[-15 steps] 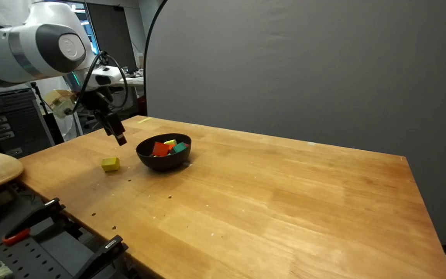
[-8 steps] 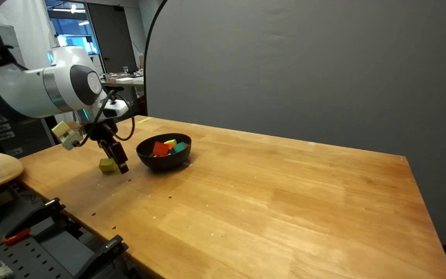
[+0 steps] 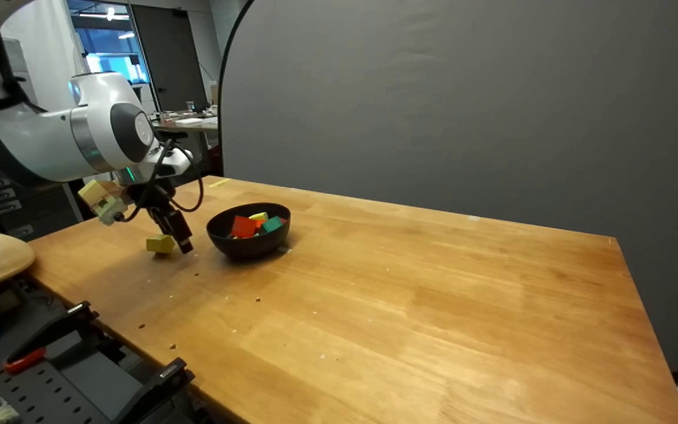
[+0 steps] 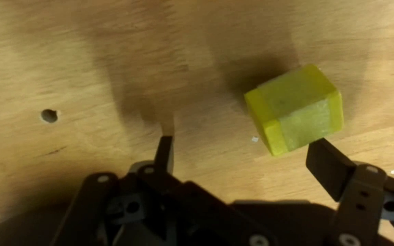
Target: Pick up all the blocks from the table and put them in the black bowl.
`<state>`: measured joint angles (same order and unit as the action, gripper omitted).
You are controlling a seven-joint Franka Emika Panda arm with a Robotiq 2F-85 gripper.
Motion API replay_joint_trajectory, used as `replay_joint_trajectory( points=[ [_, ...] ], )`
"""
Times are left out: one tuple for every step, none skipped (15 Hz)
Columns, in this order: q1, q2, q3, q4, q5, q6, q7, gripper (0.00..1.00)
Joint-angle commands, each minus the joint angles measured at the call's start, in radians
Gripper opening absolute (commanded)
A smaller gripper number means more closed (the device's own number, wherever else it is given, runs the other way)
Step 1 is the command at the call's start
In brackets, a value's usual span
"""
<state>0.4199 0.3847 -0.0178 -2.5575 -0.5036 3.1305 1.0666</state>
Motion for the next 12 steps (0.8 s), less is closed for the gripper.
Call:
replay_joint_trajectory(
  points=[
    [-0.02,-0.048,0.037,-0.03,0.032,-0.001,0.024,1.0],
    [-0.037,-0.058,0.061,-0.039,0.042,-0.011,0.021,1.0],
    [-0.076,-0.065,0.111,-0.052,0.059,-0.016,0.004,1.0],
    [-0.094,-0.069,0.139,-0.061,0.066,-0.013,0.0,1.0],
    [-0.132,-0.07,0.187,-0.07,0.076,-0.008,-0.011,1.0],
    [-0.162,-0.07,0.226,-0.075,0.083,-0.007,-0.019,1.0],
    [-0.19,-0.065,0.263,-0.075,0.089,-0.011,-0.02,1.0],
    [-0.214,-0.055,0.29,-0.069,0.09,-0.017,-0.019,1.0],
    [-0.223,-0.049,0.296,-0.06,0.086,-0.018,-0.011,1.0],
    [-0.215,-0.048,0.281,-0.049,0.077,-0.017,0.003,0.88],
    [-0.161,-0.053,0.212,-0.031,0.057,-0.01,0.032,0.74],
    [-0.114,-0.056,0.149,-0.014,0.042,-0.001,0.052,0.68]
  ],
)
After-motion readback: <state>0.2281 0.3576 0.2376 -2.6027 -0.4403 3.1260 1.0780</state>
